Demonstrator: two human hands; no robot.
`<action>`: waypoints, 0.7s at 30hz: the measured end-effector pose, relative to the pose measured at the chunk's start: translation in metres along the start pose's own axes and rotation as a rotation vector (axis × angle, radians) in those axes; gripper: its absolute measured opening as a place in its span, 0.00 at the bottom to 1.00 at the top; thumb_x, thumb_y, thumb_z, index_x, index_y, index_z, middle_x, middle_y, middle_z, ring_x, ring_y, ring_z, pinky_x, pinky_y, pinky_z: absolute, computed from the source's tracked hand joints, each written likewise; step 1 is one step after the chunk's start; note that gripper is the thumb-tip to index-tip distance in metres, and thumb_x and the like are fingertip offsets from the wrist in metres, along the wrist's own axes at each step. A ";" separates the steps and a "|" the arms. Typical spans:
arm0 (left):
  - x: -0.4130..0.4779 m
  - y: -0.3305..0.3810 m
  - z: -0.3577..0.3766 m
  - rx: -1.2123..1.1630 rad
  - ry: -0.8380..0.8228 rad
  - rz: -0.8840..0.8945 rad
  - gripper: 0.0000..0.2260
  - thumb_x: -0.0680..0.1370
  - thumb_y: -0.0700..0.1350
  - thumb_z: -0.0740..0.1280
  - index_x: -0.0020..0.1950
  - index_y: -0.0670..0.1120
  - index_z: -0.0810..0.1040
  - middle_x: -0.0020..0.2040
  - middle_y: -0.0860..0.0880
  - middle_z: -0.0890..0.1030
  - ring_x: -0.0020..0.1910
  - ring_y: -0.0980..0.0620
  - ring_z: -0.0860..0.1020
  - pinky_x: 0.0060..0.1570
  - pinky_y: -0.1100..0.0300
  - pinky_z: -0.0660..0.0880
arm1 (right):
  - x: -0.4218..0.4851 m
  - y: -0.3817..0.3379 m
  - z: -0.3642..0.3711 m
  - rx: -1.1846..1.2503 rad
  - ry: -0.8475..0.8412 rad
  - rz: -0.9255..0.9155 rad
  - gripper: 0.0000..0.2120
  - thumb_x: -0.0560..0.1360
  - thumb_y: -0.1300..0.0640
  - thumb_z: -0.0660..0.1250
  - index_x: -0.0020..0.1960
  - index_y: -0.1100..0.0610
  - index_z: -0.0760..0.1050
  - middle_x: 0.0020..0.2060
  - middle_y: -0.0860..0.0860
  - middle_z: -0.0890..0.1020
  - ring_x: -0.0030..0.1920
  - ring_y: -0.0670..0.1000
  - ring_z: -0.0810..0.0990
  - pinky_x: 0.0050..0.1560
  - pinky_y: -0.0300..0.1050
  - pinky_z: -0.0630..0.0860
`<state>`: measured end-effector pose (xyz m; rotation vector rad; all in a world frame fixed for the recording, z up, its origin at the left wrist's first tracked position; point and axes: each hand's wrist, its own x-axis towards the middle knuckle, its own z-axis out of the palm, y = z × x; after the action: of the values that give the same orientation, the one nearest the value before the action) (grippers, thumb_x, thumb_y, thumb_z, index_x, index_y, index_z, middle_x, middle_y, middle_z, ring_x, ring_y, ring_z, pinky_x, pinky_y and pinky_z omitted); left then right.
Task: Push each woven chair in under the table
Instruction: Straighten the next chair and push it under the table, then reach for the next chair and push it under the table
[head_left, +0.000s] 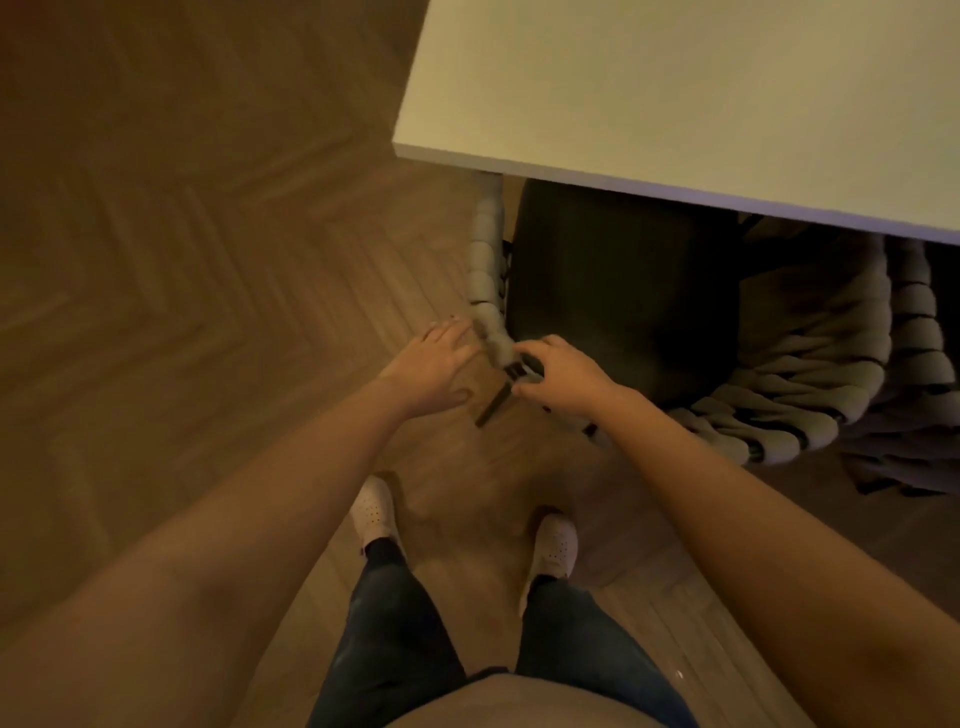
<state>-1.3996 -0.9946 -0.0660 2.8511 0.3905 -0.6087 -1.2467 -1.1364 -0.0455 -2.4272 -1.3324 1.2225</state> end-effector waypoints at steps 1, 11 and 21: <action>-0.009 -0.020 -0.003 -0.004 -0.021 -0.036 0.31 0.78 0.55 0.64 0.78 0.48 0.58 0.78 0.41 0.52 0.77 0.43 0.51 0.74 0.51 0.49 | 0.010 -0.019 -0.002 0.004 0.012 -0.008 0.30 0.76 0.50 0.68 0.75 0.50 0.63 0.69 0.55 0.66 0.67 0.57 0.70 0.65 0.51 0.70; -0.081 -0.252 -0.037 -0.013 -0.102 -0.262 0.29 0.77 0.54 0.66 0.76 0.49 0.63 0.78 0.39 0.52 0.77 0.42 0.52 0.75 0.48 0.53 | 0.124 -0.210 -0.017 0.032 0.057 0.055 0.32 0.77 0.49 0.68 0.77 0.53 0.60 0.74 0.57 0.61 0.69 0.59 0.69 0.67 0.51 0.69; 0.012 -0.384 -0.111 -0.022 -0.054 -0.220 0.28 0.78 0.54 0.66 0.75 0.48 0.64 0.78 0.39 0.52 0.77 0.42 0.51 0.75 0.46 0.51 | 0.261 -0.286 -0.085 0.055 0.121 0.088 0.34 0.76 0.50 0.68 0.77 0.54 0.58 0.75 0.60 0.60 0.68 0.60 0.70 0.67 0.52 0.69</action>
<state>-1.4618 -0.6018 -0.0247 2.7854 0.7033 -0.7136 -1.3000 -0.7450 -0.0166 -2.5016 -1.1562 1.0956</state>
